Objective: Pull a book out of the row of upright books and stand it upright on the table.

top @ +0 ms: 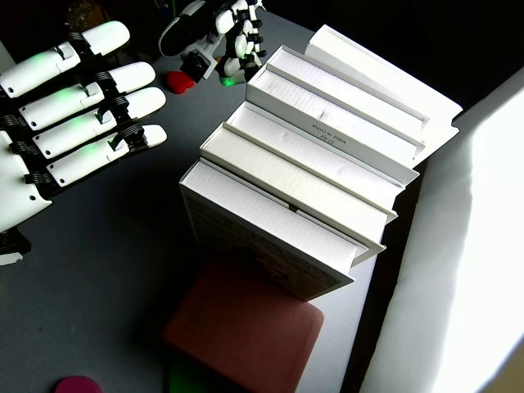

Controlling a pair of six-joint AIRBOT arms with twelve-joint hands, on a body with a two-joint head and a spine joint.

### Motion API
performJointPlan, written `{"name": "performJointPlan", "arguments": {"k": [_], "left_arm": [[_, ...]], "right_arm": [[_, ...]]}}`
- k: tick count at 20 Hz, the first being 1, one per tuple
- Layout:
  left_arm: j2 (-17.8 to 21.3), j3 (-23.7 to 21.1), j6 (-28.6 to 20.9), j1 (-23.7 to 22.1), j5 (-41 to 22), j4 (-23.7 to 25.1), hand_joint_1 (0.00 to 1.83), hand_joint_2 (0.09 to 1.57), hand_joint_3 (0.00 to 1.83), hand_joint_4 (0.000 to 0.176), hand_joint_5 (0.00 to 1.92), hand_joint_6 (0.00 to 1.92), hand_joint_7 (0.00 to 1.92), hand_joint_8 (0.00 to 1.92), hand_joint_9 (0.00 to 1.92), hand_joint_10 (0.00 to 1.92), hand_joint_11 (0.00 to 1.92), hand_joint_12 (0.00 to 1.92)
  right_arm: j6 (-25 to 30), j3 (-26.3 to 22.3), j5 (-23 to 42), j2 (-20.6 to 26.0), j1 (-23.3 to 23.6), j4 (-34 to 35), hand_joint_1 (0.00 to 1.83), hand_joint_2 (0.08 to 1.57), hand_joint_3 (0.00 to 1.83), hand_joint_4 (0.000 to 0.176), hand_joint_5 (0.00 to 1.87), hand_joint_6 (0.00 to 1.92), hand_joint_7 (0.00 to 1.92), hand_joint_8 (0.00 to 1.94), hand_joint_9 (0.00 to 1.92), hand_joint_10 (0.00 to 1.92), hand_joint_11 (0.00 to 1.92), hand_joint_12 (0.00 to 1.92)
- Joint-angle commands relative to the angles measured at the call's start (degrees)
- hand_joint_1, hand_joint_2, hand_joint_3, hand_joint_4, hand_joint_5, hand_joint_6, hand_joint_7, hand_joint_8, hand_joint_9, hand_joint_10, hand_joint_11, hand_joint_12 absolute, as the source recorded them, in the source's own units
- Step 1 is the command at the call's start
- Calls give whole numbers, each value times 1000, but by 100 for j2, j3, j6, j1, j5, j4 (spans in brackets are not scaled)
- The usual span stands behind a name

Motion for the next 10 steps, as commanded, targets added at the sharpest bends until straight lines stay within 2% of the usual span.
{"name": "performJointPlan", "arguments": {"k": [1, 3, 4, 5, 6, 7, 8, 9, 10], "left_arm": [[-3, -13, -50, -41, -628, -287, 894, 861, 14, 6, 207, 1, 202, 2, 235, 35, 0, 1302], [-2, -12, -50, -34, -630, -290, 915, 860, 4, 11, 203, 0, 198, 0, 245, 30, 0, 1301], [-3, -13, -50, -31, -633, -296, 921, 856, 1, 13, 214, 2, 202, 1, 257, 26, 0, 1318], [-7, -15, -50, -14, -654, -322, 935, 861, 3, 12, 211, 0, 181, 0, 241, 16, 0, 1317], [-8, -20, -50, 5, -674, -339, 924, 860, 2, 0, 220, 4, 185, 3, 251, 19, 0, 1312], [-2, -43, -50, 46, -715, -383, 936, 836, 0, 27, 238, 5, 150, 2, 232, 8, 0, 1252], [16, -70, -50, 99, -776, -464, 920, 842, 0, 29, 245, 4, 145, 2, 242, 9, 0, 1280], [42, -91, -50, 154, -864, -598, 940, 814, 0, 34, 232, 3, 138, 1, 241, 6, 0, 1187], [57, -100, -50, 187, -917, -692, 952, 792, 0, 36, 206, 1, 132, 1, 234, 2, 0, 1208]], "right_arm": [[47, 10, 612, -6, 103, 326, 876, 919, 0, 0, 146, 2, 159, 5, 144, 8, 0, 715], [47, 10, 612, -6, 102, 331, 878, 920, 0, 0, 152, 1, 178, 5, 156, 5, 0, 661], [47, 10, 612, -6, 102, 336, 869, 926, 1, 0, 150, 1, 196, 7, 184, 11, 0, 727], [47, 10, 612, -6, 102, 340, 871, 932, 2, 0, 156, 2, 201, 5, 186, 8, 0, 705], [47, 11, 615, 4, 102, 350, 923, 921, 0, 0, 174, 4, 214, 5, 164, 5, 0, 541], [47, 10, 641, 53, 141, 383, 941, 933, 0, 8, 210, 3, 249, 4, 245, 5, 0, 769], [39, 8, 647, 136, 266, 384, 921, 950, 0, 3, 248, 2, 303, 3, 309, 10, 0, 894], [-13, -3, 633, 255, 415, 360, 834, 975, 0, 61, 258, 1, 294, 0, 342, 8, 26, 1076], [-91, -32, 599, 341, 503, 348, 802, 990, 2, 97, 250, 0, 272, 0, 310, 1, 4, 1147]]}}
